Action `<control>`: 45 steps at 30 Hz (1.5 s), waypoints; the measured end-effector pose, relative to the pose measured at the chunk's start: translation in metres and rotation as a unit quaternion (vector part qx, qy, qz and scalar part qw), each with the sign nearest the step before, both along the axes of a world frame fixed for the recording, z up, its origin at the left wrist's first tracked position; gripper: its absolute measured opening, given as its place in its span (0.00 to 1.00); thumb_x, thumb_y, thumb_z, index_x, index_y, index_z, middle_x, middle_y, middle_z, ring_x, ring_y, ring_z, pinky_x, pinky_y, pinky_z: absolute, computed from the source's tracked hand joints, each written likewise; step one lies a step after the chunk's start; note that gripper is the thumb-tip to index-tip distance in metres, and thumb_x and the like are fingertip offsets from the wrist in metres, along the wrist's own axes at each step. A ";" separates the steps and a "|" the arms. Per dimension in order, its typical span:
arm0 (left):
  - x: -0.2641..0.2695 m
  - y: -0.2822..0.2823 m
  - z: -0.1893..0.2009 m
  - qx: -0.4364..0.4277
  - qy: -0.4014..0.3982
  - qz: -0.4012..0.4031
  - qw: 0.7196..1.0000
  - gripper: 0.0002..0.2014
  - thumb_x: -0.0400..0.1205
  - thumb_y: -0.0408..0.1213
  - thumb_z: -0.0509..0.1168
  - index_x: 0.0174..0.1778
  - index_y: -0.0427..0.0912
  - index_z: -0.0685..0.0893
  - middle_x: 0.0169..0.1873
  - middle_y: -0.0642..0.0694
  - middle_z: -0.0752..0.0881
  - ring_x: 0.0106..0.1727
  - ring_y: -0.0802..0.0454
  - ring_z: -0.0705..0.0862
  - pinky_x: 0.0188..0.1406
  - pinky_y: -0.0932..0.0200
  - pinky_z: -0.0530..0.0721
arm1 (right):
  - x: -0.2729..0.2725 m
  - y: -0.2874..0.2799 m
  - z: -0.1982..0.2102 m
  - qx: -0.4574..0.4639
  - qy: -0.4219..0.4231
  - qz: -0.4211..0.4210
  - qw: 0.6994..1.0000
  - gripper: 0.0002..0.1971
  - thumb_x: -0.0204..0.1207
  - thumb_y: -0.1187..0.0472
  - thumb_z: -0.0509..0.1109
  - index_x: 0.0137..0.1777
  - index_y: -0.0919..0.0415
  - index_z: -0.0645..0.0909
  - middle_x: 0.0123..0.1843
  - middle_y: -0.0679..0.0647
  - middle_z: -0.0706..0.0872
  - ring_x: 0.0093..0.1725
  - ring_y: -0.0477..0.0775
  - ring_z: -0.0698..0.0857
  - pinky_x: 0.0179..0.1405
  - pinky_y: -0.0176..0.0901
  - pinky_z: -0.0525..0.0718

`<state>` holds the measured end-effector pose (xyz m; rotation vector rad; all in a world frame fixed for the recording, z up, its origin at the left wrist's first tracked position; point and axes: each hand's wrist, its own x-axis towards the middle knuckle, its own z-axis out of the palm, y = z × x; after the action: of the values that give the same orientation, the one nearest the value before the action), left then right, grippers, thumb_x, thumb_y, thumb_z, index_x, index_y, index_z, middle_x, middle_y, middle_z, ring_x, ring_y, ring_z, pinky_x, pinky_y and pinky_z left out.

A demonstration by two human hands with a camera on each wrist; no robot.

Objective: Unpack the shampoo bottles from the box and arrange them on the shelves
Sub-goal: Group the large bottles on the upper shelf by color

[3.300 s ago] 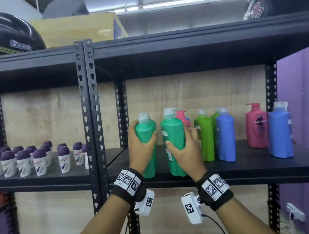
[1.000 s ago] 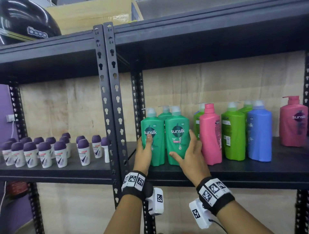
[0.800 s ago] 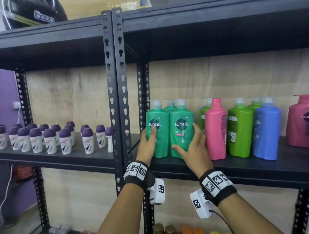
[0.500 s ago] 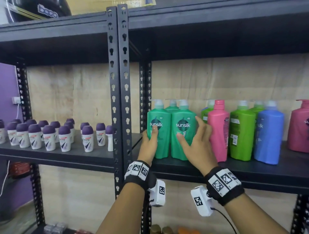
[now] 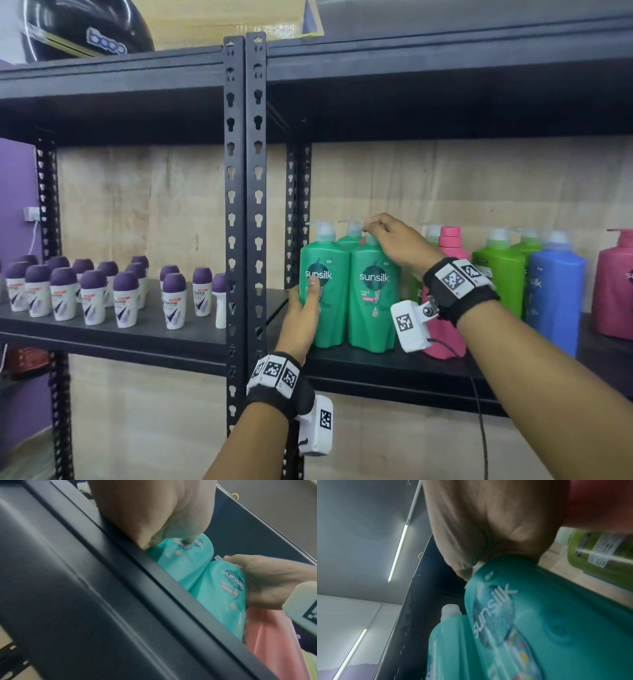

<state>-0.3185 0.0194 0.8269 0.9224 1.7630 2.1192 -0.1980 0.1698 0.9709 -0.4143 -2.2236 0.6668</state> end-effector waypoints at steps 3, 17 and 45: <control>0.001 0.002 -0.001 0.004 0.000 0.007 1.000 0.49 0.71 0.85 0.54 0.86 0.62 0.61 0.61 0.67 0.78 0.64 0.61 0.80 0.72 0.53 0.72 | -0.008 0.002 -0.012 -0.005 0.060 0.010 0.998 0.14 0.89 0.45 0.59 0.61 0.51 0.80 0.50 0.41 0.93 0.53 0.52 0.88 0.50 0.45 0.81; 0.000 0.004 -0.004 -0.012 0.014 0.021 1.000 0.44 0.74 0.84 0.52 0.84 0.65 0.64 0.65 0.64 0.79 0.70 0.57 0.78 0.72 0.50 0.74 | -0.019 0.002 -0.025 0.078 0.106 -0.049 0.990 0.17 0.90 0.43 0.58 0.63 0.55 0.79 0.47 0.47 0.92 0.36 0.44 0.81 0.41 0.41 0.70; 0.011 -0.002 0.004 -0.007 0.008 0.018 1.000 0.47 0.69 0.87 0.52 0.82 0.65 0.66 0.78 0.55 0.79 0.78 0.49 0.78 0.81 0.37 0.74 | -0.018 0.004 -0.023 0.047 0.123 0.016 0.991 0.11 0.90 0.49 0.58 0.57 0.48 0.82 0.43 0.41 0.87 0.43 0.42 0.83 0.50 0.46 0.78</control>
<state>-0.3071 0.0171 0.8310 0.9145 1.8125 2.1239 -0.2164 0.1737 0.9478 -0.2360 -2.0215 0.5939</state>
